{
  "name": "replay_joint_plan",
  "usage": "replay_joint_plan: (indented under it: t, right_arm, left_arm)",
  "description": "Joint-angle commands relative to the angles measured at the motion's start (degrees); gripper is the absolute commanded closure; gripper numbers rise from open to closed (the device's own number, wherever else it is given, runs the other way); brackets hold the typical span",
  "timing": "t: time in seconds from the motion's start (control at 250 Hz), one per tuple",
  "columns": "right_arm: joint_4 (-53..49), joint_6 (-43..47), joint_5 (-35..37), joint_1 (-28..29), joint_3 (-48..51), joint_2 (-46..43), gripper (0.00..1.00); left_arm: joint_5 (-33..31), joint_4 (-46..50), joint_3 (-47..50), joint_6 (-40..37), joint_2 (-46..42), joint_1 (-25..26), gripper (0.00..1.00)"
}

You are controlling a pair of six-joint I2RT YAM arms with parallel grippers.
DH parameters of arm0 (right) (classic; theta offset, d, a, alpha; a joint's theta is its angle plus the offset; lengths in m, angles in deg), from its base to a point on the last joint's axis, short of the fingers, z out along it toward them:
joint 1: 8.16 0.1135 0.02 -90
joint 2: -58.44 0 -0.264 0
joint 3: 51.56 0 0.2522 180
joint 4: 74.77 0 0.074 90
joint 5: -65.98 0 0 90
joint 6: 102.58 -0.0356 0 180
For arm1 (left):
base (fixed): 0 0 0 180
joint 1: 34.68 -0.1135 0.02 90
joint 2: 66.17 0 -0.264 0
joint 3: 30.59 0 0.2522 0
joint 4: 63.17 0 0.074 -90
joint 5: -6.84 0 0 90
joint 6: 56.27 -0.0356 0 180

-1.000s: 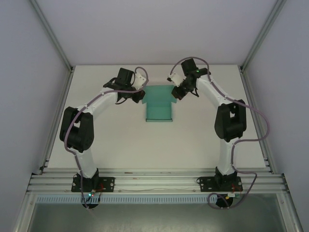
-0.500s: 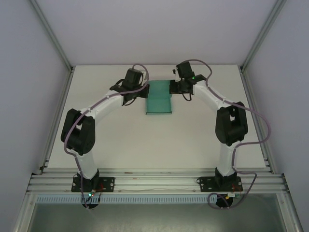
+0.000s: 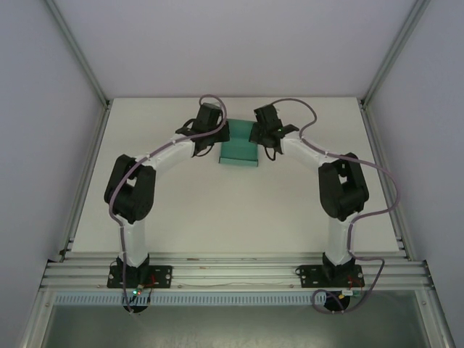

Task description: Assemble paper box

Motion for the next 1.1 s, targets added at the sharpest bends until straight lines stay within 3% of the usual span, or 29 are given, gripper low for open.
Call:
replay_joint_plan:
  t: [0.0,0.192,0.372,0.508,0.668,0.863,0.891,0.979,1.051,1.095]
  right_arm:
    - [7.5,-4.0,3.3,2.2,1.9,-1.4,1.0]
    - [9.8,-2.6,6.6,2.8,5.9,-1.7,1.0]
    - [15.1,5.4,10.9,4.8,14.4,-3.7,1.0]
    - [19.5,6.4,11.3,5.4,21.6,-5.7,1.0]
    - [24.4,9.3,12.4,5.7,28.7,-7.2,1.0]
    - [28.0,14.4,13.0,6.3,34.8,-8.0,1.0]
    - [28.4,15.5,13.2,6.6,35.5,-8.1,1.0]
    - [29.3,18.1,14.0,7.4,37.2,-8.3,1.0]
    - [29.7,18.6,15.5,8.0,38.1,-8.0,1.0]
    - [30.0,19.1,15.2,8.1,38.6,-7.7,1.0]
  left_arm:
    - [-1.3,-4.5,0.4,1.2,0.8,3.0,1.0]
    - [-2.3,-4.3,3.7,0.7,1.6,3.6,1.0]
    - [-2.9,-7.5,12.2,-0.6,-1.4,3.6,1.0]
    - [1.4,-13.3,18.5,-0.2,-3.8,3.8,1.0]
    - [3.2,-13.2,21.1,-0.3,-4.9,3.7,0.9]
    - [4.2,-12.0,23.9,-0.9,-9.2,3.7,0.65]
    - [4.4,-11.6,24.2,-0.8,-10.1,3.7,0.56]
    - [5.3,-10.3,24.9,-1.1,-13.0,3.9,0.14]
    - [6.5,-9.5,25.3,-1.2,-15.3,3.9,0.01]
    - [6.8,-9.2,25.4,-1.0,-16.7,4.0,0.0]
